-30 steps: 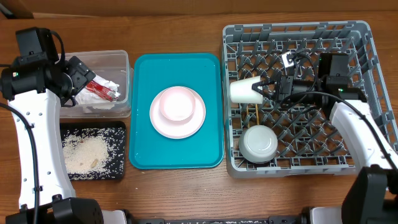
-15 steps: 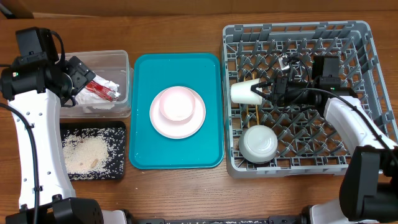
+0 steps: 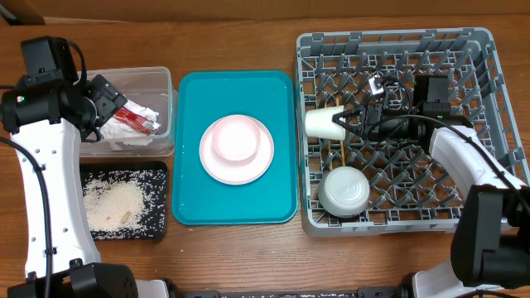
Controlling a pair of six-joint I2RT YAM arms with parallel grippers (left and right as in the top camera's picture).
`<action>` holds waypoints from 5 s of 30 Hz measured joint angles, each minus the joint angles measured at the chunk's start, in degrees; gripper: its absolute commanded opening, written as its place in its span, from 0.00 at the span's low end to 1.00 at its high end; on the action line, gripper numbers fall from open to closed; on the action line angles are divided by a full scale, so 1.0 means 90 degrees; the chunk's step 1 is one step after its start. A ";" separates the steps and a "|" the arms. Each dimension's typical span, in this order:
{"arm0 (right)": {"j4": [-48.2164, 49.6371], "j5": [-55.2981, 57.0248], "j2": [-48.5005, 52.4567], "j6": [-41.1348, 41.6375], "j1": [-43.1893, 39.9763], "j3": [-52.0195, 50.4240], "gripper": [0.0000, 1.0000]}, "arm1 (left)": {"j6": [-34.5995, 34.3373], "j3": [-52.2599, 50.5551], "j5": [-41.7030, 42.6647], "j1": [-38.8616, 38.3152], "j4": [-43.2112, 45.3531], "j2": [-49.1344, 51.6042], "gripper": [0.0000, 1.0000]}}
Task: Sort waste into correct bins and load items into the dishwasher
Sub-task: 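Lower the cup into the rack and open the right gripper, then withdraw the right gripper and move it left to the pink plate, then grip the pink plate's edge with the right gripper and lift it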
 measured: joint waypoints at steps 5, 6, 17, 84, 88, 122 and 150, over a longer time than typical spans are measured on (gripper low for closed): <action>-0.0223 0.0330 0.0017 -0.0036 0.0000 -0.0005 0.10 | 0.0000 0.0000 0.0000 0.0000 -0.0002 0.0000 1.00; -0.0240 0.0352 0.0017 -0.0041 0.0000 -0.0005 0.10 | 0.0000 0.0000 0.0000 0.0000 0.0000 0.0000 1.00; -0.0741 0.0430 0.0017 -0.0270 -0.0085 0.0000 0.09 | 0.0000 0.0000 0.0000 0.0000 0.0000 0.0000 1.00; -0.1304 0.7288 -0.1231 0.0131 0.2011 0.0245 0.12 | 0.0000 0.0000 0.0000 0.0000 0.0002 0.0000 1.00; -0.1435 0.7373 -0.1156 0.0245 0.2033 0.0364 0.12 | 0.0000 0.0000 0.0000 0.0000 -0.0002 0.0000 1.00; 0.0355 0.6297 -0.1916 0.0389 0.4095 0.0549 0.25 | 0.0000 0.0000 0.0000 0.0000 0.0000 0.0000 1.00; -0.2062 0.7206 0.2613 -0.1287 0.5731 0.4665 0.46 | 0.0000 0.0002 0.0000 0.0000 0.0000 0.0000 1.00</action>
